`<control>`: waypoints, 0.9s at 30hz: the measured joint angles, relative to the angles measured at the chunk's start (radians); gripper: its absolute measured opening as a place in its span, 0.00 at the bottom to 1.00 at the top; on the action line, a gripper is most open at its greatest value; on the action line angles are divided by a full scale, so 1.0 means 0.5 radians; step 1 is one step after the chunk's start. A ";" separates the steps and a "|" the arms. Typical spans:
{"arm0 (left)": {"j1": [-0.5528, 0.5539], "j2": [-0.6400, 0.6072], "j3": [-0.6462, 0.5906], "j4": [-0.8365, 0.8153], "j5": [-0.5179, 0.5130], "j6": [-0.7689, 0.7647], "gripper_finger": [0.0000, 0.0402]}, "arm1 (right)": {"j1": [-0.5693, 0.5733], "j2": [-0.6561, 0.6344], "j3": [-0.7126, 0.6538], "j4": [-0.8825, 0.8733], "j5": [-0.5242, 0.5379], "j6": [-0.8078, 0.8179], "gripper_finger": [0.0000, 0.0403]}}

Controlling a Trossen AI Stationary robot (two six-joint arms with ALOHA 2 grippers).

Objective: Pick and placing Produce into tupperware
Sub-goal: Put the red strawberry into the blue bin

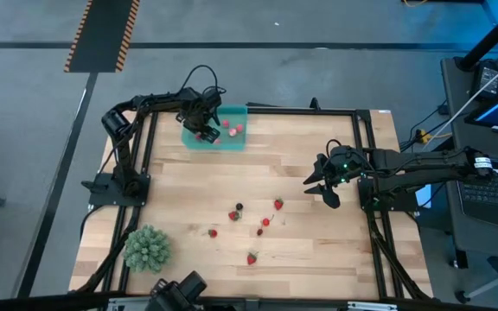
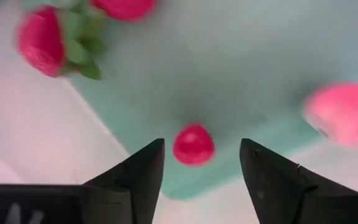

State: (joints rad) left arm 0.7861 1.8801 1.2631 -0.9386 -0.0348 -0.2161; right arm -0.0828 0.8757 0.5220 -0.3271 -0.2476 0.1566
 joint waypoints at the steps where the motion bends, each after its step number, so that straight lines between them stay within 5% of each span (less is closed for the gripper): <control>1: 0.004 0.000 0.025 -0.044 0.045 0.019 0.50 | 0.000 0.000 0.000 0.000 0.000 0.000 0.41; 18: -0.230 -0.003 1.007 -1.188 0.101 0.013 0.44 | 0.000 0.001 0.000 0.000 0.000 -0.002 0.41; 27: -0.649 -0.275 1.049 -1.261 0.091 -0.036 0.44 | 0.000 0.001 -0.001 0.003 0.000 -0.001 0.41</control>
State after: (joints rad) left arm 0.4616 1.7428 1.7878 -1.5690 0.0107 -0.2340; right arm -0.0826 0.8761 0.5217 -0.3257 -0.2474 0.1559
